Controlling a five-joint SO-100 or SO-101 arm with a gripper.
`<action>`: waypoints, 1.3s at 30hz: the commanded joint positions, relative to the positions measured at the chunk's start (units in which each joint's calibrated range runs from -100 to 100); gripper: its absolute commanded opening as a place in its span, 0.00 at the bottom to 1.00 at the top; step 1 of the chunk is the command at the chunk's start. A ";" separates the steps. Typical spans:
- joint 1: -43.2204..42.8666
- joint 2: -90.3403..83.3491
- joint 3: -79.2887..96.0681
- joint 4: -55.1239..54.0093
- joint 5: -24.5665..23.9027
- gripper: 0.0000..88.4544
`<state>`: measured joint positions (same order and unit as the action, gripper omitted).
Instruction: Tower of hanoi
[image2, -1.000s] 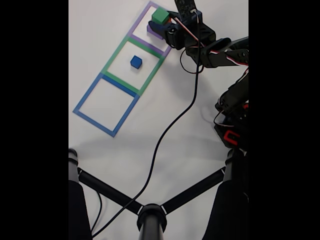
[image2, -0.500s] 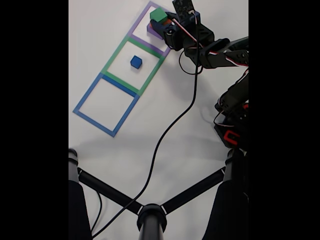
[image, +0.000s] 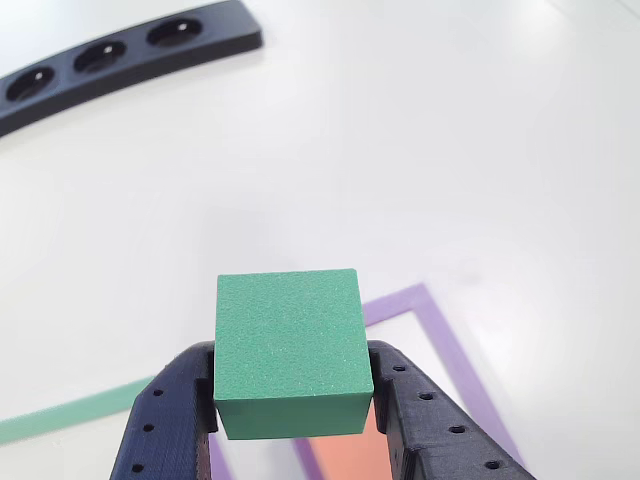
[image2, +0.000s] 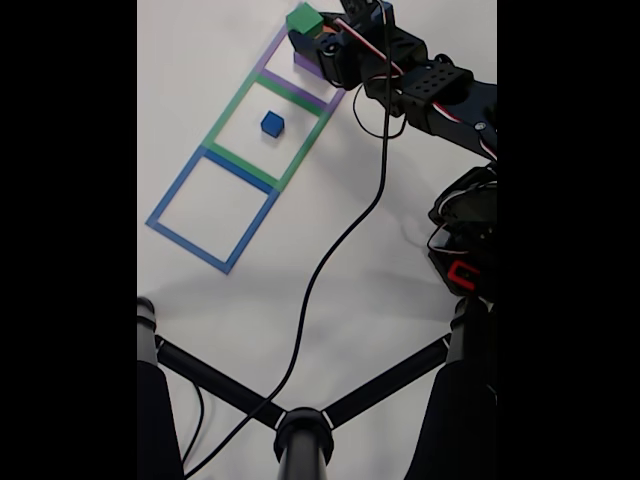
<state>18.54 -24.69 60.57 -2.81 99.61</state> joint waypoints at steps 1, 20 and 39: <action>0.56 -10.40 -7.83 17.01 0.39 0.08; -4.63 -19.70 -62.26 89.29 0.39 0.06; -23.08 -26.19 -61.71 92.21 0.39 0.06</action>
<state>-0.45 -49.51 -1.91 90.61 99.80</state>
